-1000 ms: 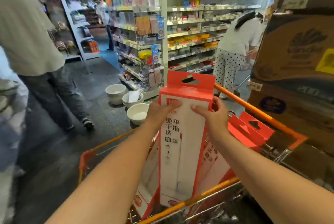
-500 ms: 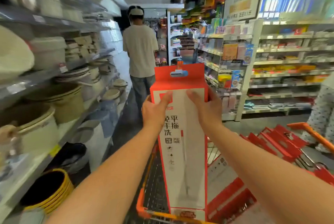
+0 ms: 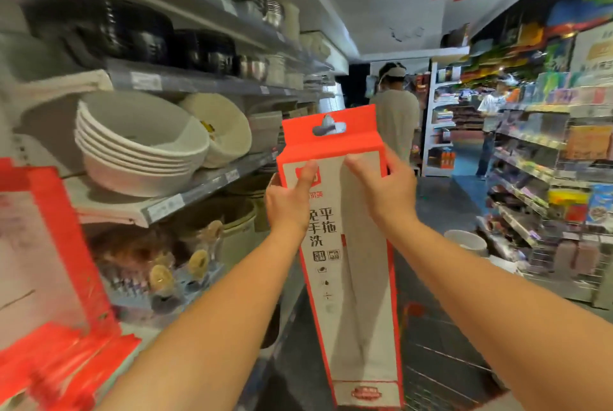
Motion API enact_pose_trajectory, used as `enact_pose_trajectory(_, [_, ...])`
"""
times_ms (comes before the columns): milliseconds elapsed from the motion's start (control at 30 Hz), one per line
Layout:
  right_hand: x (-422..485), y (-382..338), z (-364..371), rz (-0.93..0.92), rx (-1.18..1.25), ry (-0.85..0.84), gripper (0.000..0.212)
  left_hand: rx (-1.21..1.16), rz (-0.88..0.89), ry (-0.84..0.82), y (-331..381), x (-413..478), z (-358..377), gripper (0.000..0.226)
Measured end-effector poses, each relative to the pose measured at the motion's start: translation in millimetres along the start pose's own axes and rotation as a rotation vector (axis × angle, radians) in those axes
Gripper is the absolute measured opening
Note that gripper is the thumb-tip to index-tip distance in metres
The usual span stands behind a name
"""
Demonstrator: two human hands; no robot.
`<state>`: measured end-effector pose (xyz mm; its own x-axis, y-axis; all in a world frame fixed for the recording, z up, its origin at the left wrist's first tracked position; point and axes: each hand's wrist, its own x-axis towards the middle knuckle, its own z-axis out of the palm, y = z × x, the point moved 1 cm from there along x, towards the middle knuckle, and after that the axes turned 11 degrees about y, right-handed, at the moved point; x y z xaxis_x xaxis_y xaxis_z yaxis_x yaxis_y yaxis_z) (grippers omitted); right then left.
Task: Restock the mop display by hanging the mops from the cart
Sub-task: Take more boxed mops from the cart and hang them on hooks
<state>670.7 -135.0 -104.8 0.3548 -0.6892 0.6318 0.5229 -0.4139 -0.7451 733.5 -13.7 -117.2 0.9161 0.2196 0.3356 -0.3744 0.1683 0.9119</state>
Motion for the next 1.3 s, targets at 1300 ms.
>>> enact_pose_trajectory(1300, [-152.5,-110.2,392.2,0.237,0.611,-0.776,0.039,0.565,0.322,0.91,112.0,158.4,-344.0,0.068])
